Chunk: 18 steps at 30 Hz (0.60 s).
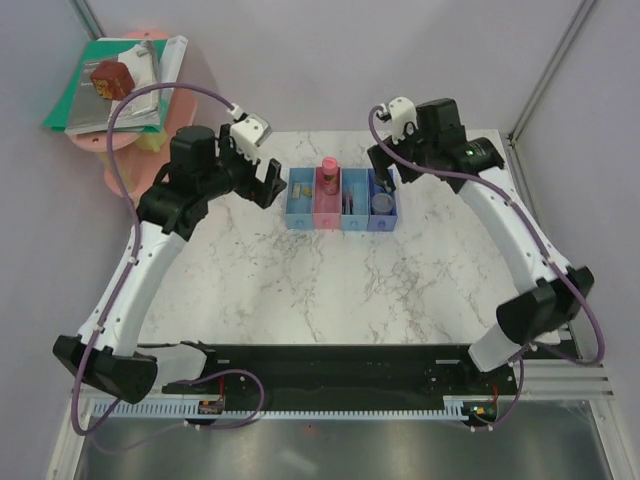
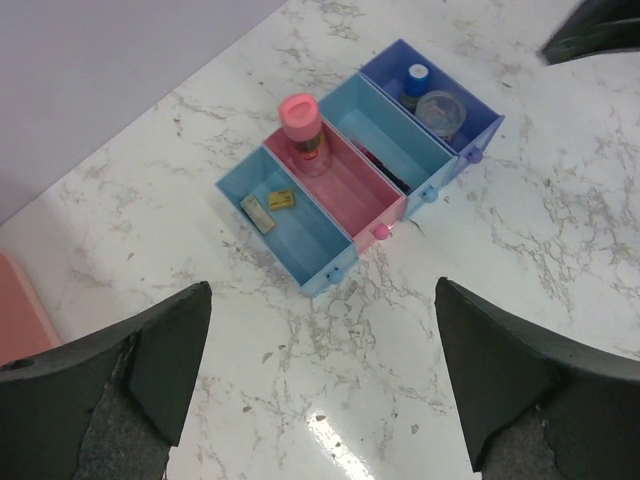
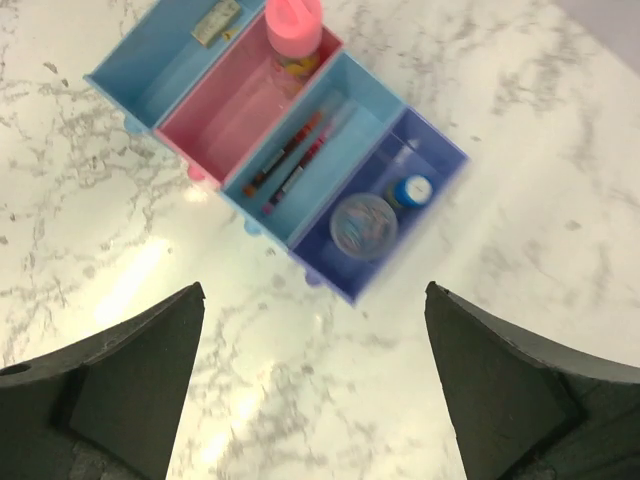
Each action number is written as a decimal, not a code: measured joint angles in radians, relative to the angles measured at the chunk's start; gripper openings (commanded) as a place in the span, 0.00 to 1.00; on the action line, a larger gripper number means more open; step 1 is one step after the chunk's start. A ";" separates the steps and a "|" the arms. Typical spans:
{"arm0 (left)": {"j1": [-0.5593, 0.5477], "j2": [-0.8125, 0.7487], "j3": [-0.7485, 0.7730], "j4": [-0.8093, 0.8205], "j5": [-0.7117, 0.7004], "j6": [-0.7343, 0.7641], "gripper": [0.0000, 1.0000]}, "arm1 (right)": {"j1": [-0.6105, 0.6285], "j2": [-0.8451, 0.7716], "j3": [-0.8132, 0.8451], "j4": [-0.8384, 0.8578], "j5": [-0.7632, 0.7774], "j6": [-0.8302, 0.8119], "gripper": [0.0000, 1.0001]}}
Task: Sort the stationery into containers
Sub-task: Reset both arms
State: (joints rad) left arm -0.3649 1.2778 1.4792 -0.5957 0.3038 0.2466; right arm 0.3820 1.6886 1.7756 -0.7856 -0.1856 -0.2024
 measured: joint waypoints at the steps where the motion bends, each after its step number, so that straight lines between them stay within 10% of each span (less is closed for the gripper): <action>1: 0.010 -0.012 -0.003 -0.008 -0.005 -0.006 1.00 | 0.000 -0.055 0.000 -0.037 0.023 -0.012 0.98; 9: 0.084 -0.282 -0.158 -0.077 -0.040 -0.015 1.00 | -0.003 -0.538 -0.109 -0.233 0.139 -0.083 0.98; 18: 0.095 -0.431 -0.241 -0.138 -0.039 -0.017 1.00 | -0.005 -0.696 -0.148 -0.341 0.135 -0.120 0.98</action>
State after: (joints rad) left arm -0.2695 0.8471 1.2381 -0.7334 0.2646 0.2295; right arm 0.3775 0.9924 1.6276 -1.1271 -0.0505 -0.3225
